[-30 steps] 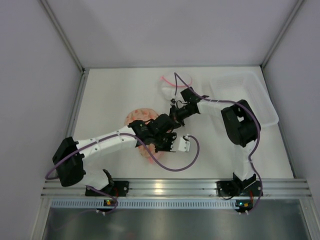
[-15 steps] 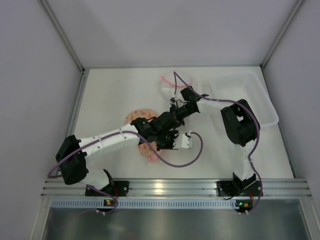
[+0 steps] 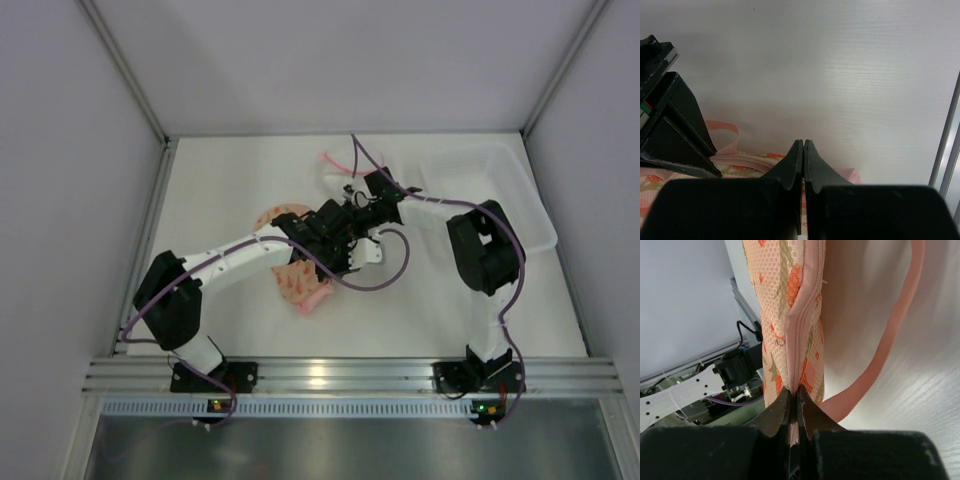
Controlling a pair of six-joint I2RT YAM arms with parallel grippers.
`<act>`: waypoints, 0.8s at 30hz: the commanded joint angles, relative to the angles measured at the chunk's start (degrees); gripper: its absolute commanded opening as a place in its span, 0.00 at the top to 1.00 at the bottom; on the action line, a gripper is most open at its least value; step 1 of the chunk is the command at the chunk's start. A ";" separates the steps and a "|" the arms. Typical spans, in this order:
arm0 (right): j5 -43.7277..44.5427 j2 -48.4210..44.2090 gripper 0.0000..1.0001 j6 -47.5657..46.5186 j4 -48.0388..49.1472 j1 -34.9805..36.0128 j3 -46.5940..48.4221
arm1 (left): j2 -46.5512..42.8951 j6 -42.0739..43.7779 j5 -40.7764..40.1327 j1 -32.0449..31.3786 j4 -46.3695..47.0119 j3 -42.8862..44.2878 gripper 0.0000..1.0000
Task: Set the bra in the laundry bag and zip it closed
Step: Adjust the bra in the laundry bag.
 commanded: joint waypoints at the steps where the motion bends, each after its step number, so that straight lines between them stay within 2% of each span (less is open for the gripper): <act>1: -2.61 -4.32 1.00 0.03 3.47 1.55 -0.44 | -0.64 -2.67 -1.01 0.80 4.78 -0.14 1.00; 10: -3.49 -4.59 1.00 1.52 5.84 4.02 -2.55 | -1.35 -7.94 -8.13 3.09 11.64 -2.86 1.00; 11: -3.23 -4.41 0.97 1.35 5.67 4.01 -2.38 | -1.34 -8.82 -7.96 3.53 11.81 -2.86 1.00; 13: -1.57 -3.97 0.72 0.74 4.88 2.79 -1.41 | -1.08 -10.67 -6.56 4.58 11.73 -2.43 1.00; 14: -0.69 -3.71 0.43 -0.40 3.31 2.00 -0.28 | -1.17 -12.15 -6.38 5.19 11.73 -2.51 1.00; 17: 2.13 -3.45 0.21 -1.90 0.06 -2.21 1.84 | -1.34 -16.02 -5.50 5.29 11.73 -3.04 1.00; 19: 3.53 -4.49 0.16 -1.47 0.13 -6.16 1.23 | -0.99 -18.40 -5.50 5.38 11.73 -3.39 1.00; 22: 2.49 -7.74 0.15 0.99 3.81 -11.08 -2.28 | 0.15 -22.88 -5.58 5.90 12.08 -3.39 1.00; 24: 2.05 -10.38 0.18 1.61 5.14 -13.20 -4.92 | 1.55 -26.39 -4.89 6.95 12.08 -2.60 1.00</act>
